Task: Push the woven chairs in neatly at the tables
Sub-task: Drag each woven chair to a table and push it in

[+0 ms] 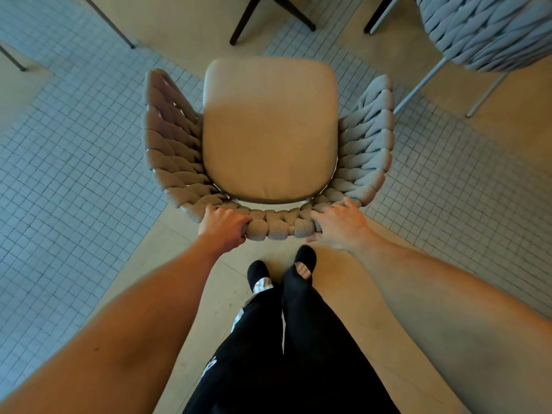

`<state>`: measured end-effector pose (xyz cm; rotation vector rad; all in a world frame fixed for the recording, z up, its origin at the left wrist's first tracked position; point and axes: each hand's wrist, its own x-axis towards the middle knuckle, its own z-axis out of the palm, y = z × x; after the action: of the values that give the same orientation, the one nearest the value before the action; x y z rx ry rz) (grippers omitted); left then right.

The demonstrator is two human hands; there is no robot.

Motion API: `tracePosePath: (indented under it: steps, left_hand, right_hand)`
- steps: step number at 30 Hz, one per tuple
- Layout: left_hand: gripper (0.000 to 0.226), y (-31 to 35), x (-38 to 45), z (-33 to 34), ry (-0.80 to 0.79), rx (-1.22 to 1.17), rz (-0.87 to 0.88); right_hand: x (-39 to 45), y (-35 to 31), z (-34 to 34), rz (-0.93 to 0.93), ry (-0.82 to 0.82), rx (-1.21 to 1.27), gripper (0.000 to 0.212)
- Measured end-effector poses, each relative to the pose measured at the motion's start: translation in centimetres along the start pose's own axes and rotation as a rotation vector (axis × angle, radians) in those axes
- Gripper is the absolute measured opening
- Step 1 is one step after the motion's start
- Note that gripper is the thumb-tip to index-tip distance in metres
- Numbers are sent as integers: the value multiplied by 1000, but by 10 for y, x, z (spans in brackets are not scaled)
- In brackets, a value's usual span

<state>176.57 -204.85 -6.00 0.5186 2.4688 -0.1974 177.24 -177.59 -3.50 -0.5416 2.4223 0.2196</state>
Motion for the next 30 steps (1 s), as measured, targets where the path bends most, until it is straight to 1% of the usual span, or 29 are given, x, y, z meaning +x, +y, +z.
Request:
tracePosePath:
  steps: [5,13,16,20,30]
  left_hand:
    - [24,-14,46,-36,26,3,4]
    - [21,-18,137,-98,62,-23,-11]
    - [25,-18,169,-119,78,-49,-22]
    - [23,-21,209,-147,78,-50,-27]
    - [24,-42,294,-216,78,-52,-35]
  right_hand:
    - [37,34,-31,-2,19,6,64]
    - [102,119,-81,-16,57,-27,58]
    - [122,150,-98,-21,40,-19,61]
    - [152,188,-120,-29,33,-3,61]
    - [227,259,-174,-27,10,3,61]
